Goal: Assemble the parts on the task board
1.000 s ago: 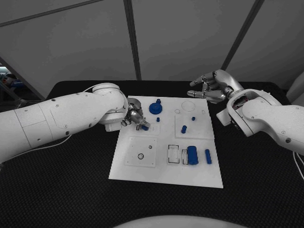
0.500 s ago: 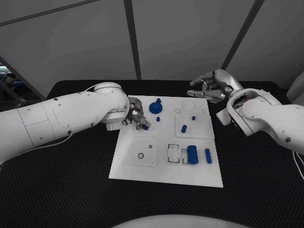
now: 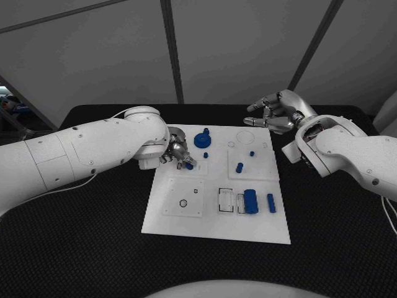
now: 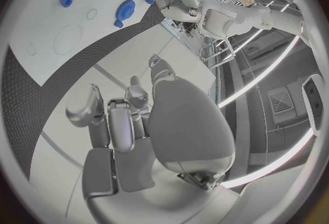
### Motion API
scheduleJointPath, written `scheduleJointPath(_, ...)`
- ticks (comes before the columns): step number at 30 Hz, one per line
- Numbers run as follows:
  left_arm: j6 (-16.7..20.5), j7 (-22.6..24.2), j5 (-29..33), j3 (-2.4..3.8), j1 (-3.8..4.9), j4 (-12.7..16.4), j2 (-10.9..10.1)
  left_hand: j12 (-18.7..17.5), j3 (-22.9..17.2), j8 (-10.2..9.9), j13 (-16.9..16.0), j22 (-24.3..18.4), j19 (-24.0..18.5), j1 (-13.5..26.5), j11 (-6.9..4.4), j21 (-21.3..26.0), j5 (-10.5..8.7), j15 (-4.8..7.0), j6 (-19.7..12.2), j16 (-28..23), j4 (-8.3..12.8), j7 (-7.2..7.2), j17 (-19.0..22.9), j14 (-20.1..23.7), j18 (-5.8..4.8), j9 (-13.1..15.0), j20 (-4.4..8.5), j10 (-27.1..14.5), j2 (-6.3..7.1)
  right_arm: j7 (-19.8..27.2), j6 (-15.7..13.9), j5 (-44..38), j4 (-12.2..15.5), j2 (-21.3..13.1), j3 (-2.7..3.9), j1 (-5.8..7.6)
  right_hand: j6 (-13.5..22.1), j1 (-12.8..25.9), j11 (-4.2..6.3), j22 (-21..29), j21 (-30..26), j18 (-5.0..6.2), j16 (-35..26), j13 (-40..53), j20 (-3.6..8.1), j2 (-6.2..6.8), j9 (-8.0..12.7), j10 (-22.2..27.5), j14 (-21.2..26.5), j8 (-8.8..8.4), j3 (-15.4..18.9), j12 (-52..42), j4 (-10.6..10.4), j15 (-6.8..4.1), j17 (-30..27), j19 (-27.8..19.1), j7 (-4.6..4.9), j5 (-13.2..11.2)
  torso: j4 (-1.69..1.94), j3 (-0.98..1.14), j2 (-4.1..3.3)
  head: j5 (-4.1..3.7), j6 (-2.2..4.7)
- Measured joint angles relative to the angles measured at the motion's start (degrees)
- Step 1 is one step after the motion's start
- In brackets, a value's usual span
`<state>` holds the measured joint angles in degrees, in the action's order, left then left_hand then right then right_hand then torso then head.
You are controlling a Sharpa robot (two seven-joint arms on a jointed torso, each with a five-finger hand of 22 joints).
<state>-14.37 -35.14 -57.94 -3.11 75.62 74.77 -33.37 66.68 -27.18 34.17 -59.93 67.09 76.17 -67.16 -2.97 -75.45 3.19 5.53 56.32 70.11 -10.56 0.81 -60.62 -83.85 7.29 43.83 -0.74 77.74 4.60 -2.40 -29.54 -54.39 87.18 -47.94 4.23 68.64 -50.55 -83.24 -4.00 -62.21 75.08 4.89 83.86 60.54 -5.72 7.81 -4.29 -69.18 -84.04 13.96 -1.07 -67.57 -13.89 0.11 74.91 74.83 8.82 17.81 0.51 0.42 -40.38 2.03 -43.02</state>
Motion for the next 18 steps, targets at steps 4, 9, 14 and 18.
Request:
scheduleJointPath(4, -0.3, -0.1, -0.1, 0.01, 0.03, -0.2, 0.2, -0.6, -0.6, 0.4, 0.8, 0.4, 0.4, 0.9, 0.01, -0.3, -0.13, 0.18, 0.3, 0.0, 1.1, -0.29, 0.0, -0.2, 0.0, 0.3, 0.0, 0.0, -0.08, 0.0, 0.0, 0.0, 0.0, 0.0, 0.0, 0.0, 0.0, 0.0, 0.0, 0.1, 0.0, 0.0, 0.0, 0.0, 0.0, 0.0, 0.0, 0.0, 0.0, 0.0, 0.0, 0.0, 0.0, 0.0, 0.0, 0.0, 0.0, 0.0, -0.01, 0.0, 0.0, -0.08, -0.02)
scheduleJointPath(9, -0.7, -0.1, -0.1, 0.02, 0.04, -0.5, 0.4, -1.1, -0.9, 0.9, 1.8, 1.2, 0.7, 2.2, -0.11, -0.7, -0.18, 0.21, 0.6, 0.0, 2.5, -0.61, 0.0, -0.2, 0.0, 0.9, 0.32, 0.1, -0.2, 0.0, 0.0, 0.0, 0.1, 0.0, 0.0, 0.0, 0.0, 0.0, 0.0, 0.3, 0.0, 0.0, -0.2, 0.0, 0.0, 0.0, 0.0, 0.0, 0.0, 0.0, 0.0, 0.0, 0.0, 0.0, 0.0, 0.0, 0.0, 0.0, 0.0, 0.0, 0.0, -0.13, -0.03)
scheduleJointPath(14, -1.0, -0.1, -0.2, 0.01, 0.04, -0.7, 0.6, -1.1, -0.6, 1.4, 2.2, 1.7, 1.1, 3.5, -0.3, -1.0, -0.18, 0.42, 0.7, 0.0, 3.8, -0.72, 0.0, 0.0, 0.07, 1.4, 0.32, 0.3, -0.04, 0.0, 0.0, 0.0, 0.1, 0.0, 0.0, 0.0, 0.0, 0.0, 0.0, 0.5, -0.2, 0.0, -0.2, -0.1, 0.0, 0.0, 0.0, 0.0, 0.0, 0.0, 0.0, 0.0, 0.0, 0.0, 0.0, 0.0, 0.0, 0.0, 0.0, -0.02, 0.01, -0.15, -0.05)
scheduleJointPath(18, -1.1, -0.1, -0.2, -0.03, 0.01, -0.8, 0.7, -1.1, 1.0, 2.1, 1.9, 1.9, 1.3, 4.2, -0.61, -1.0, -0.18, 0.63, 1.3, 0.2, 3.9, -0.93, 0.0, -0.2, 0.07, 2.0, 0.52, 0.6, -0.17, 0.0, 0.0, 0.0, 0.1, -0.1, 0.0, 0.0, 0.0, 0.0, 0.0, 0.7, -0.2, 0.0, -0.2, -0.2, -0.02, -0.04, 0.0, 0.0, 0.0, 0.0, 0.0, 0.0, 0.0, 0.0, 0.0, 0.0, 0.0, 0.0, 0.0, -0.03, 0.01, -0.16, -0.02)
